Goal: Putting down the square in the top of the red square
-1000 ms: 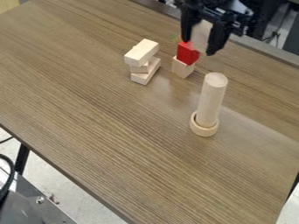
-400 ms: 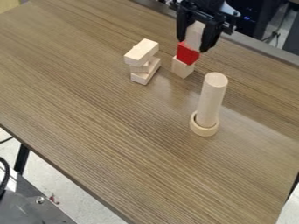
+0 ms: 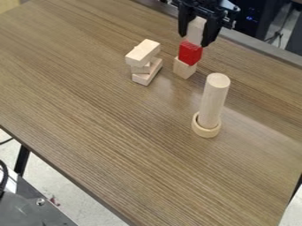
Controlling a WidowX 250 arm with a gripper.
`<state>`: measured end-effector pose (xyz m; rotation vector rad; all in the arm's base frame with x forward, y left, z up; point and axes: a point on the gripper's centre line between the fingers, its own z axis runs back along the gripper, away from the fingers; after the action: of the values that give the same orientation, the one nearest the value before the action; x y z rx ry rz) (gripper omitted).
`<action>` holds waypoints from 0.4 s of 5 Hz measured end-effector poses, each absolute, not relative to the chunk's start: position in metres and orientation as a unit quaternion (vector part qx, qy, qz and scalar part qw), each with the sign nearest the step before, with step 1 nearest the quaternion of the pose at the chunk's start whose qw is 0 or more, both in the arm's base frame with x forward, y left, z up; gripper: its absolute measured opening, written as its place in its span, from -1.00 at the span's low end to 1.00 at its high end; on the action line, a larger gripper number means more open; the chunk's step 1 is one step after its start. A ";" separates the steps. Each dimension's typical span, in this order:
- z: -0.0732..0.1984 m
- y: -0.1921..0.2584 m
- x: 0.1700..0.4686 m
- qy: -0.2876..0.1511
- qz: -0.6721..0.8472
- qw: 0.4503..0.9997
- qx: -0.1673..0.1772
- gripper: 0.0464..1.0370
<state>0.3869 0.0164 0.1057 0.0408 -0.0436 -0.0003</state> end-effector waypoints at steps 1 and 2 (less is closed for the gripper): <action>0.102 0.027 0.389 -0.018 0.011 1.000 0.021 0.10; 0.100 0.028 0.389 -0.016 0.011 1.000 0.021 0.10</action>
<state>0.3892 0.0284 0.1000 0.0412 -0.0321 0.0210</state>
